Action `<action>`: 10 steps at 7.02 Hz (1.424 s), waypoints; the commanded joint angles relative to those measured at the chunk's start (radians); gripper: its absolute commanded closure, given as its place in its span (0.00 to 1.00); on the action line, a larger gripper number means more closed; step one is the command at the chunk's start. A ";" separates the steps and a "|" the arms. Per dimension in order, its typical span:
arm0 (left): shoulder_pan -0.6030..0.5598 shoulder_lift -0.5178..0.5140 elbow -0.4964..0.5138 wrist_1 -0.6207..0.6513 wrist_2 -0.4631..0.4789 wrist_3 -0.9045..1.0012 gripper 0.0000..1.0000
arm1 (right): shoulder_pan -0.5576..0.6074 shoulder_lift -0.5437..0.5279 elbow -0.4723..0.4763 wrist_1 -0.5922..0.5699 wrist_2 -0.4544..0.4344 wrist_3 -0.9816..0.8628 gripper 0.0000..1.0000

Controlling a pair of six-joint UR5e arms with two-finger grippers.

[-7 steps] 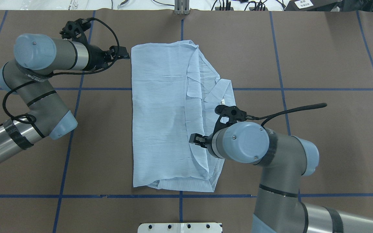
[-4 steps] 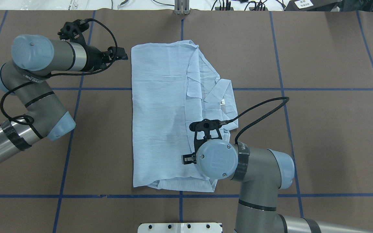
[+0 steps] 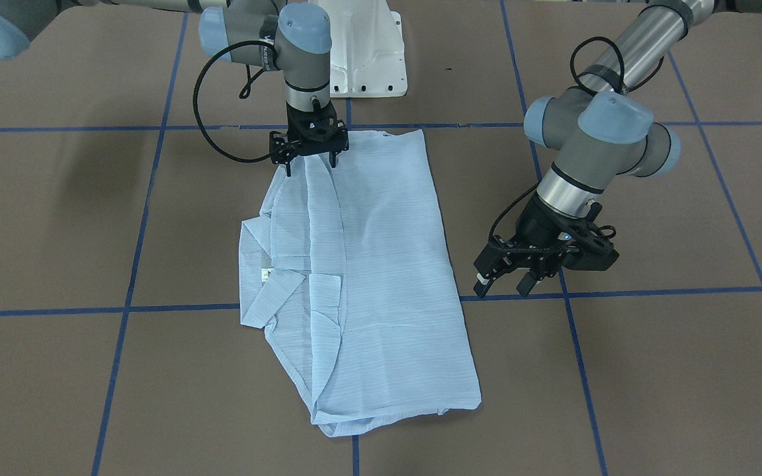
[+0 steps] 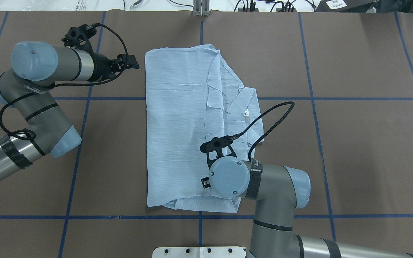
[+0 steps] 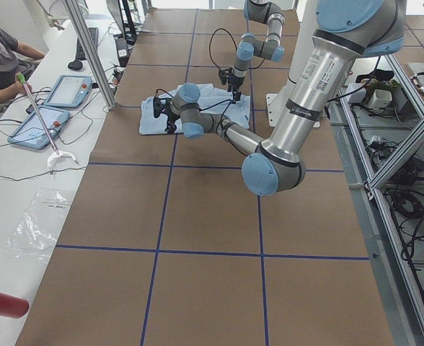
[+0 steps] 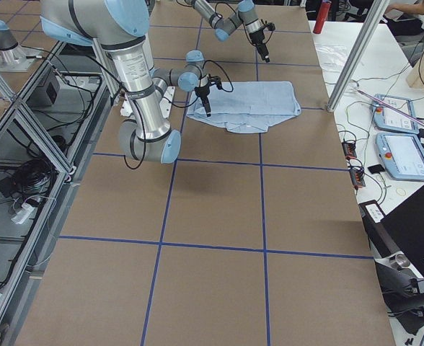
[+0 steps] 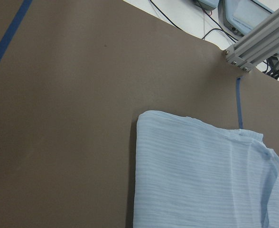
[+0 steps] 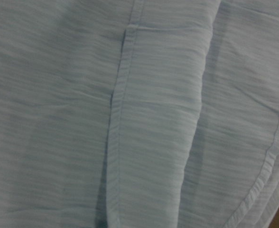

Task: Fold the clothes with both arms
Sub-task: 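Move the right gripper to the shirt's corner nearest the robot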

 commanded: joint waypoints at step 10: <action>-0.003 0.008 -0.055 0.021 -0.003 -0.003 0.00 | 0.077 -0.272 0.254 -0.002 0.022 0.045 0.00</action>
